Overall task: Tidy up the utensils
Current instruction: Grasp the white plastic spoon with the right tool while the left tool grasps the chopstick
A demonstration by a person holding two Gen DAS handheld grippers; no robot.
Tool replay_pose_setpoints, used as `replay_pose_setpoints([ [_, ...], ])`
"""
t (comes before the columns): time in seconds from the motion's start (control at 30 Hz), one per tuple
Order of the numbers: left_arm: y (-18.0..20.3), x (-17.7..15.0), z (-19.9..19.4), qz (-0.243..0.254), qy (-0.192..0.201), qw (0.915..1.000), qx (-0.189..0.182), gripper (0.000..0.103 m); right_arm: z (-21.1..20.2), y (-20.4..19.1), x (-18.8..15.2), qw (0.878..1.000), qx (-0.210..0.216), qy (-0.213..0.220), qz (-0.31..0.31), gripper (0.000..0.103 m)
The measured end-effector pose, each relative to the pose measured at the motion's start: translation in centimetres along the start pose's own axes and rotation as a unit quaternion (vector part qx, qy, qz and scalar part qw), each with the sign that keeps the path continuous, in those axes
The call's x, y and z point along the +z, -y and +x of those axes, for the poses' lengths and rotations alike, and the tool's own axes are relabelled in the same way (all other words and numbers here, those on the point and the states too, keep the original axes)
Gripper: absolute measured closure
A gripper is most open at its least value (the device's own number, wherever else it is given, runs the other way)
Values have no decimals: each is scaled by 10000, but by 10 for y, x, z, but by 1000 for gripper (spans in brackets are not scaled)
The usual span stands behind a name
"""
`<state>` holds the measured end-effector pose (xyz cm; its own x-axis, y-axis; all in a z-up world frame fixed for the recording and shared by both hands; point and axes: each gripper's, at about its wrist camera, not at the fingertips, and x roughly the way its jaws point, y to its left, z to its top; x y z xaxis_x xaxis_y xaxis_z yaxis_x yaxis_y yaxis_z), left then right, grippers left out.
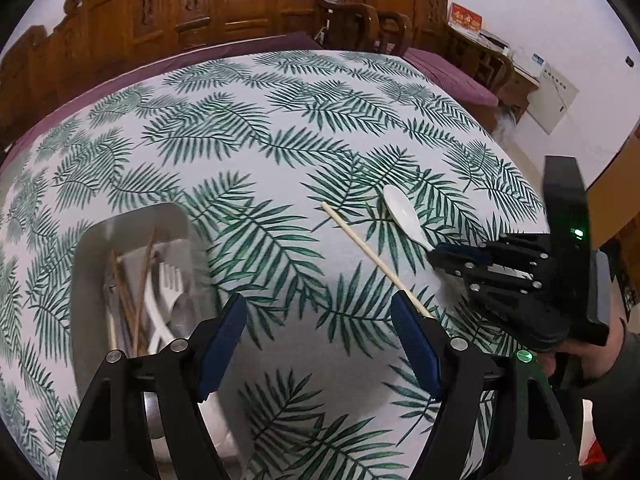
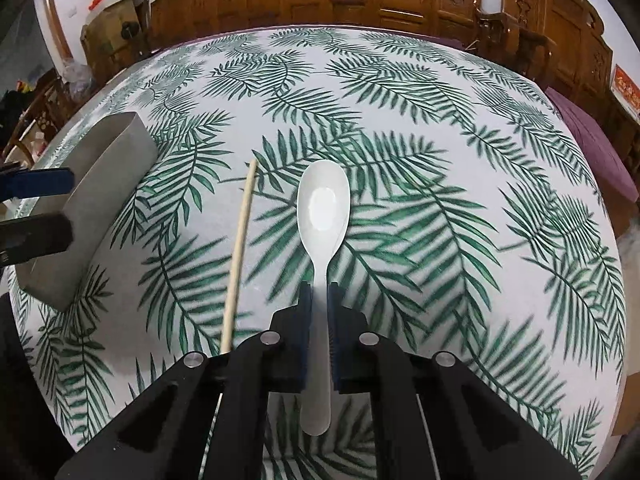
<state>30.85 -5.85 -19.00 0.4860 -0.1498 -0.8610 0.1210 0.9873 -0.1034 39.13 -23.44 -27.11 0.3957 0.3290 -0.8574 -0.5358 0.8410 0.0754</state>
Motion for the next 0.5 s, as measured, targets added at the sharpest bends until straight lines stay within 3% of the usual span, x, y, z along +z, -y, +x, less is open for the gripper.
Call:
replay_pose_setpoints([
  [0.5, 49, 13, 46, 374, -271, 9989, -38, 32, -45, 39, -28, 9977, 60, 354, 578, 94],
])
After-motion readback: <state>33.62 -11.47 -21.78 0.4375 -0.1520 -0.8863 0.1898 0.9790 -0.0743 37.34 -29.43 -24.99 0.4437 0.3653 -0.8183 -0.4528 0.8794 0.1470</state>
